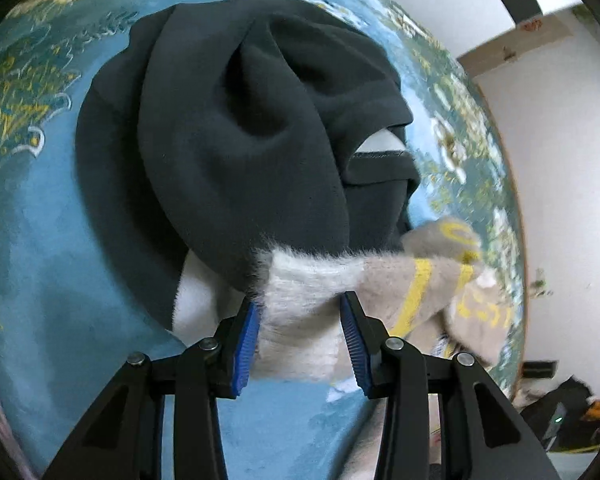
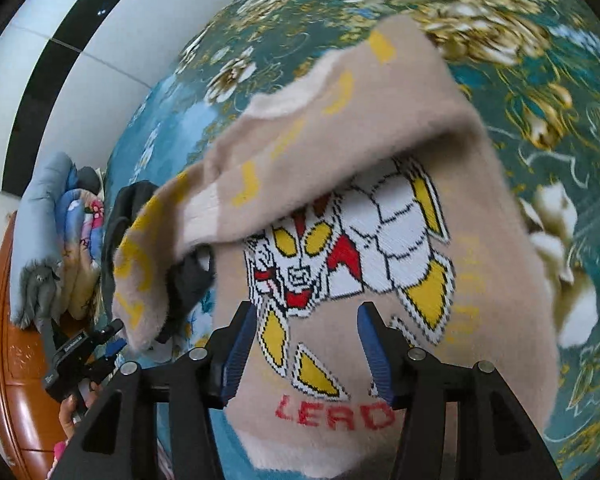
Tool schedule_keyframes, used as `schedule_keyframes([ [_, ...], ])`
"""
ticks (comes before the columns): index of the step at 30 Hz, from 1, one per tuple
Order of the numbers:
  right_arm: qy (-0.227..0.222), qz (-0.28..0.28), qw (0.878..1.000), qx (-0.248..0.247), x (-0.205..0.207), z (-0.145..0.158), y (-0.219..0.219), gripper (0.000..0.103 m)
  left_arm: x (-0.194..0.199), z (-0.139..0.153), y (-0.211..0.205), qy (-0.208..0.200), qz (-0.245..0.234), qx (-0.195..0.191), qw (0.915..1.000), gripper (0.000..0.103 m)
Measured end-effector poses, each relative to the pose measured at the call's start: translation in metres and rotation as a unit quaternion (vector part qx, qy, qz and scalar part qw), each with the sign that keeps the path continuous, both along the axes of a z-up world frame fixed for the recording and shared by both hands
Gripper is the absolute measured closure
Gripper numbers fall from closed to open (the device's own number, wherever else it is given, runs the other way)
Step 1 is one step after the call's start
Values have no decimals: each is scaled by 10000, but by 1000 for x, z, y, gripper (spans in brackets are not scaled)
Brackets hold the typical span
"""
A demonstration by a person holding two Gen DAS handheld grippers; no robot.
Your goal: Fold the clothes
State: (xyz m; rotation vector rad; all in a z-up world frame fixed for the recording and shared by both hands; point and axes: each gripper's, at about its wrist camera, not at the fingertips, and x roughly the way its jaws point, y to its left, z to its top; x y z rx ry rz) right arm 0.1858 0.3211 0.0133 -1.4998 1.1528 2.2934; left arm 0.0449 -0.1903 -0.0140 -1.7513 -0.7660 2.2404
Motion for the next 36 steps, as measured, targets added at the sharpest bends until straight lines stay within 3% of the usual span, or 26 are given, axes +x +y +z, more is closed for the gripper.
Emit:
schedule_keyframes([
  [1,23,-14,10000,-34,1,0,1,47,4,3,-1,88,46,103,9999,67],
  [3,74,-8,9999,-70,2,1,1,47,8,5,-1,167,47,211,9996,84],
  [6,132,8,9998,-138,4,0,1,47,12,11,2,239,-70,146,9996,93],
  [10,144,57,9997,-187,6,-3,-1,47,15,22,8,432,-227,56,9988,95],
  [15,173,-93,9994,-273,15,-4,6,47,20,41,26,700,-796,-329,9938,95],
  [22,200,-165,9992,-310,21,-4,9,47,31,69,67,1198,-1657,-904,9747,96],
  [29,230,-96,9992,-309,21,-2,5,47,32,91,90,1517,-2060,-1021,9613,99],
  [34,280,-121,9991,-287,24,2,8,47,42,78,97,1397,-2371,-1445,9505,97],
  [36,278,-148,9991,-294,25,1,9,47,52,65,103,1303,-2552,-1693,9430,88],
])
